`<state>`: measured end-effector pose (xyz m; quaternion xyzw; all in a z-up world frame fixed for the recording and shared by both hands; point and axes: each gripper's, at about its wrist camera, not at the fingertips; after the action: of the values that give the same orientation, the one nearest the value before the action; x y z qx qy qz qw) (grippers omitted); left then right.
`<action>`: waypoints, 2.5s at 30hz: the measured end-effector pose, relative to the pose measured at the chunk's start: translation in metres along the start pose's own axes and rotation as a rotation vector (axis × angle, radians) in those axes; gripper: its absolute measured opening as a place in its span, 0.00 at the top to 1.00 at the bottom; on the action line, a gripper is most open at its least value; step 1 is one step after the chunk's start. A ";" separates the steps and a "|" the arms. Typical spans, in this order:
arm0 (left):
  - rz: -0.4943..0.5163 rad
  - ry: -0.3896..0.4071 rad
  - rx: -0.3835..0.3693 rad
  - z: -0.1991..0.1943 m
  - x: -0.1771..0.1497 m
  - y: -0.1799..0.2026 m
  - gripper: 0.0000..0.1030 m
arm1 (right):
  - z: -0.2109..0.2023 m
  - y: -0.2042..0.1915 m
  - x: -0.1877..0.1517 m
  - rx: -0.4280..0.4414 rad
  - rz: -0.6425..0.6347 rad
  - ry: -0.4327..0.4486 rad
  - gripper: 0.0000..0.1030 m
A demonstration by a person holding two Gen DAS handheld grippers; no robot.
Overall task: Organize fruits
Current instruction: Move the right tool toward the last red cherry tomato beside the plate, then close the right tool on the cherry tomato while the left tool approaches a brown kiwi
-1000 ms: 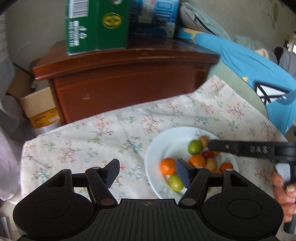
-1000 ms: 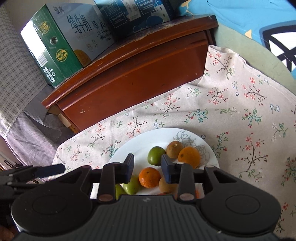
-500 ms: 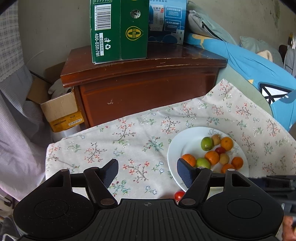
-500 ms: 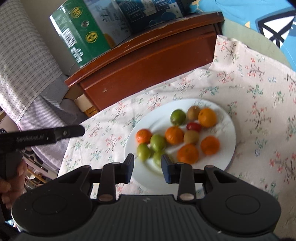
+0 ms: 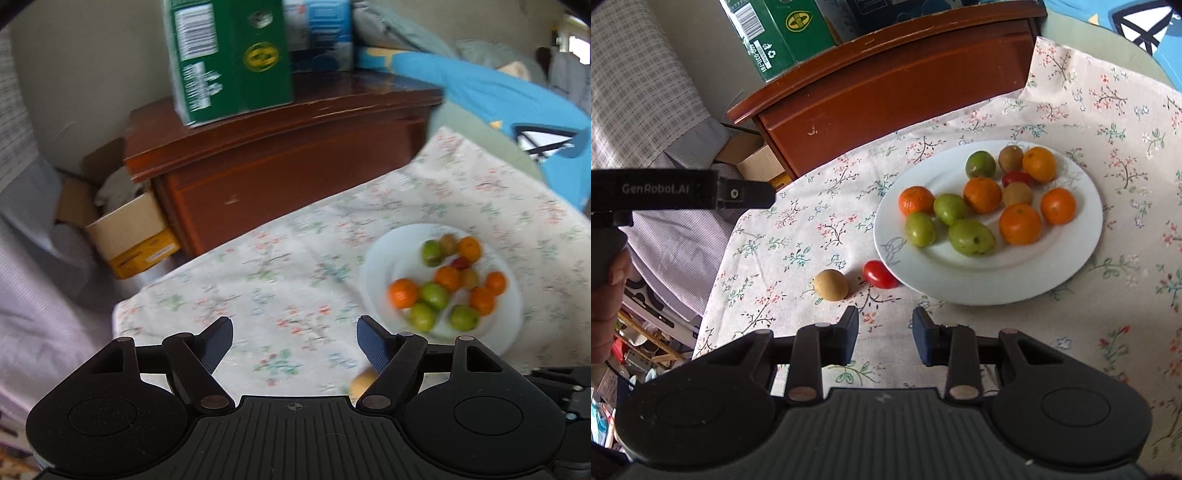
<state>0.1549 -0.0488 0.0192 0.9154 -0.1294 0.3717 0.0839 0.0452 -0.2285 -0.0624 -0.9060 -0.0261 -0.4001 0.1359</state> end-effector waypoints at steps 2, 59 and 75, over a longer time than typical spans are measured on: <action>-0.054 -0.022 0.012 0.006 0.000 -0.011 0.28 | 0.007 -0.006 0.000 -0.028 0.007 0.005 0.67; -0.065 -0.103 -0.074 0.017 -0.022 -0.017 0.28 | 0.039 -0.033 0.004 -0.092 -0.097 0.042 0.74; 0.050 -0.131 -0.168 0.031 -0.052 0.022 0.31 | -0.011 -0.013 -0.026 -0.078 -0.141 -0.015 0.74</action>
<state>0.1325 -0.0688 -0.0378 0.9239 -0.1883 0.3011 0.1425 0.0178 -0.2170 -0.0716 -0.9095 -0.0753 -0.4025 0.0719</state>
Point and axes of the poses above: each gripper's, at about its wrist camera, not at the fingertips, and z roughly the way its jaws point, y to its right, x to its top, and after that the axes turned 13 degrees about -z, right-handed
